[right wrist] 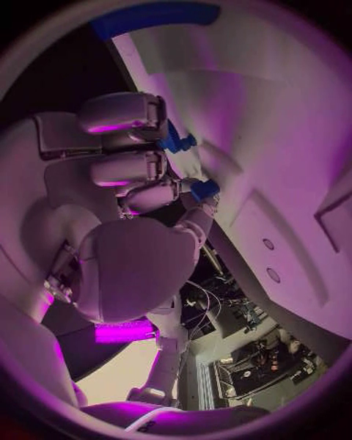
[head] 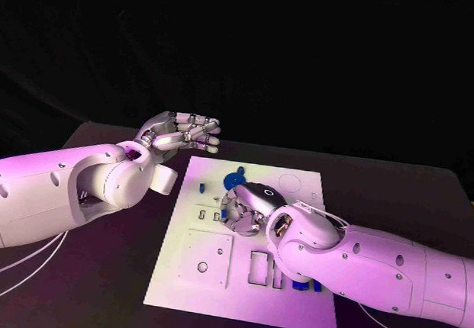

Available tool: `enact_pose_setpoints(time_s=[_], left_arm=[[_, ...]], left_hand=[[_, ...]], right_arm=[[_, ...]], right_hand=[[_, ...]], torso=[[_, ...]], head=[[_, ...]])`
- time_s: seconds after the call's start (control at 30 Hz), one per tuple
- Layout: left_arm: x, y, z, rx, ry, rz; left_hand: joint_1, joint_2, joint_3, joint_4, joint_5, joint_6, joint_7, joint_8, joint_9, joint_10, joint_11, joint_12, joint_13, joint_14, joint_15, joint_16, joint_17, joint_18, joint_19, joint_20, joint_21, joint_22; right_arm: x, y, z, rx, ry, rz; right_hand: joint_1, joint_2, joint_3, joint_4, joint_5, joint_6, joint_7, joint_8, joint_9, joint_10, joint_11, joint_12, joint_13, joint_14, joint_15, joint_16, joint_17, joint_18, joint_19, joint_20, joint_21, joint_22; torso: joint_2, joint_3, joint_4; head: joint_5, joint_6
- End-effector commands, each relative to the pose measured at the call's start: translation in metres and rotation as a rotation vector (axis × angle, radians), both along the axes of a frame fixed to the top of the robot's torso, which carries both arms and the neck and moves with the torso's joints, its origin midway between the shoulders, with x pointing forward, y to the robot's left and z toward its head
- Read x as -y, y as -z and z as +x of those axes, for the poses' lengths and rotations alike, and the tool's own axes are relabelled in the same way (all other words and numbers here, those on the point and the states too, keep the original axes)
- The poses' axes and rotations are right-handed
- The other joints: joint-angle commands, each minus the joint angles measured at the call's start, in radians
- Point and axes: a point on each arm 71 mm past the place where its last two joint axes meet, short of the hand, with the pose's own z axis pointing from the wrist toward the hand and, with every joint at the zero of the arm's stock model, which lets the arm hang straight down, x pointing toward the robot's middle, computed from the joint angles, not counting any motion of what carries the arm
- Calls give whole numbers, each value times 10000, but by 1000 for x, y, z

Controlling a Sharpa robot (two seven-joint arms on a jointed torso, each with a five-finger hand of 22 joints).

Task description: Assemble the parts on the task board

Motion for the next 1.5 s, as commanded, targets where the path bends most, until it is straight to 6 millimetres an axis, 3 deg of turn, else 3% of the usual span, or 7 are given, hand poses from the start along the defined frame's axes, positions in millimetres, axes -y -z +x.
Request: enact_pose_setpoints(time_s=[0.03, 0.67, 0.8, 0.97, 1.3, 1.43, 1.5], left_arm=[[2, -1, -1, 35, 171, -103], [1, -1, -1, 37, 138, -92], [1, -1, -1, 29, 147, -92], [0, -1, -1, 21, 147, -89], [-2, 0, 0, -7, 135, 136], [-3, 2, 2, 67, 274, 781], [-3, 6, 4, 0, 491, 1494]], left_hand=[[41, -54, 47, 16, -40, 14, 171, -22, 13, 8, -38, 36, 12, -56, 23, -36, 11, 161, -79, -24, 34, 11], [38, -63, 53, 11, -41, 11, 176, -27, 13, 5, -33, 31, 10, -68, 27, -50, 25, 161, -115, -20, 43, 16], [38, -63, 53, 11, -41, 11, 176, -27, 13, 5, -33, 31, 10, -68, 27, -50, 25, 161, -115, -20, 43, 16], [38, -63, 53, 11, -41, 11, 176, -27, 13, 5, -33, 31, 10, -68, 27, -50, 25, 161, -115, -20, 43, 16], [14, -95, 53, 5, -47, 32, 166, -22, 19, 28, -38, 39, 13, -47, 22, -55, 67, 166, -160, -12, 85, 37], [-179, -214, 63, 123, -53, 232, 3, 59, 72, 919, -283, 395, 177, 532, -210, 334, 393, 218, 28, -142, 532, 255], [-531, -292, 33, 257, -53, 542, -201, 268, 171, 1584, -538, 753, 360, 1310, -510, 1223, 986, 218, 349, -388, 1168, 587]], right_arm=[[0, 3, -1, -14, -140, -317], [-1, 3, -2, 89, -243, -364], [-1, 2, -2, 201, -239, -195], [-1, 0, -2, 307, -252, -10], [4, -9, -7, 766, -214, 1039], [12, -18, -12, 870, -328, 1688], [22, -27, -13, 630, -480, 2272]], right_hand=[[-39, -121, -8, 2, -45, -126, 32, -60, -26, -100, 22, -79, -26, 836, 108, 1, 1670, -95, 498, 38, -34, 2076], [-119, -239, -67, 44, -172, -254, 94, -113, -66, -160, 83, -129, -68, 825, 165, -16, 1633, -77, 452, 95, -94, 2030], [-257, -401, -220, 192, -731, -911, 274, -445, -253, -264, 246, -200, -133, 815, 302, -31, 1603, -65, 420, 214, -146, 2001], [-341, -611, -891, 468, -772, -1713, 499, -874, -518, -617, 457, -546, -491, 797, 489, -54, 1550, -40, 357, 388, -239, 1942], [627, -112, -2911, 1241, -716, -1884, 609, -1062, -792, -733, 567, -535, -653, 784, 598, -71, 1522, -25, 339, 522, -304, 1933], [829, -22, -3059, 1369, -579, -1703, 566, -980, -799, -674, 533, -456, -612, 786, 575, -71, 1522, -25, 347, 510, -303, 1941], [1049, 87, -3020, 1421, -234, -1463, 497, -849, -790, -652, 468, -424, -608, 779, 520, -84, 1492, -7, 304, 466, -367, 1901]], torso=[[5, 4, -1], [6, 2, -2], [6, 4, -1], [6, 5, 2], [-13, 16, -8], [-48, 17, -15], [-115, 24, -10]], head=[[-2, 1], [-26, -20], [-31, -19], [-31, -20], [-15, -36], [-27, -16], [-27, -34]])
